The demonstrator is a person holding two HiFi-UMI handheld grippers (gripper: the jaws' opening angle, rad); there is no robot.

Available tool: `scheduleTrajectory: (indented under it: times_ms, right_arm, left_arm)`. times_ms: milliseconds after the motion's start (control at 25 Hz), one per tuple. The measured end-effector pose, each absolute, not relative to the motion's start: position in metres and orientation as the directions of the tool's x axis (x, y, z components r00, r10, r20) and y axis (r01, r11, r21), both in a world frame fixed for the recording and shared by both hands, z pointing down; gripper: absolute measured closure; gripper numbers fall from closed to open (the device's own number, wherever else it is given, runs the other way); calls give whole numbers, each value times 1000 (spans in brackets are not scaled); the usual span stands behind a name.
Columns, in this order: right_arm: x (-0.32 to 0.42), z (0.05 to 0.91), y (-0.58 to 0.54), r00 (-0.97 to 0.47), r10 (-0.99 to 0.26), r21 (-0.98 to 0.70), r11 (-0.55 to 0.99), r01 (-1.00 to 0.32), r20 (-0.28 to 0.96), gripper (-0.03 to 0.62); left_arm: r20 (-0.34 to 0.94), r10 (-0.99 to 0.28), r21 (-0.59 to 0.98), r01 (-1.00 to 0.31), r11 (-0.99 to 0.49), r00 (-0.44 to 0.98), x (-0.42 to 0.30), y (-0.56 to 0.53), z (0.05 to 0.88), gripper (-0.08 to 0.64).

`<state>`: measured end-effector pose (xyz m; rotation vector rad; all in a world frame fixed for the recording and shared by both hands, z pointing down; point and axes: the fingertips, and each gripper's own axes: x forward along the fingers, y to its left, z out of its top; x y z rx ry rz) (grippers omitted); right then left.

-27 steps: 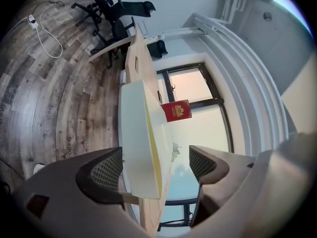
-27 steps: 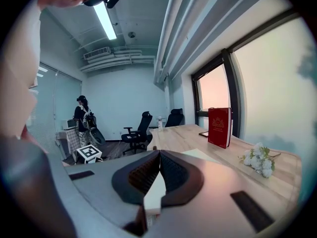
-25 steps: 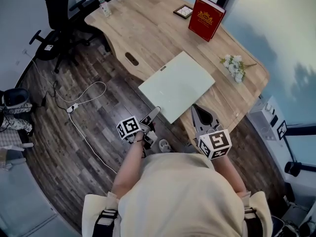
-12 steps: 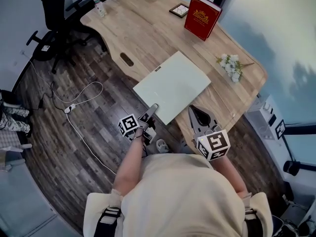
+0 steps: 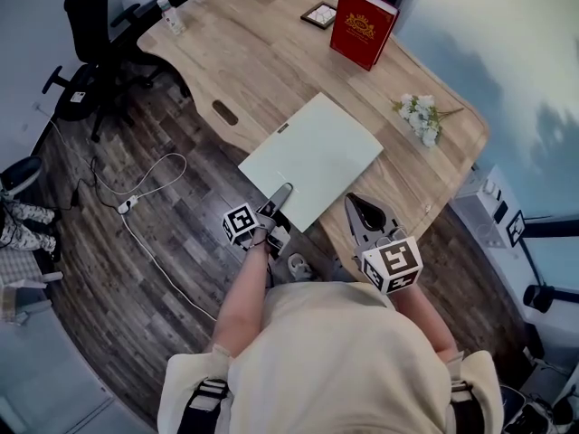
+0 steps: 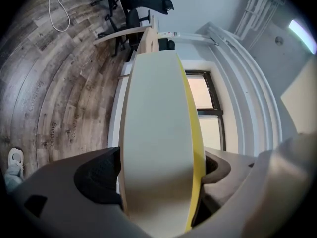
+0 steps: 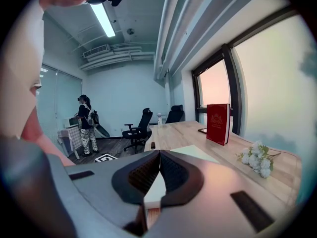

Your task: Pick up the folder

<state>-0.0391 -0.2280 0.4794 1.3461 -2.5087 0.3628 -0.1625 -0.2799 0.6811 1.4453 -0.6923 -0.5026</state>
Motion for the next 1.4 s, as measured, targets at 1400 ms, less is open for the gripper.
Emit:
scheduleTrajectory:
  times_ms: [1400]
  right_arm:
    - [-33,480,-226,-527,-777,-94,530,-842,344,574]
  left_arm:
    - [15,-684,999,-36,-16,730,-152,-276,663,275]
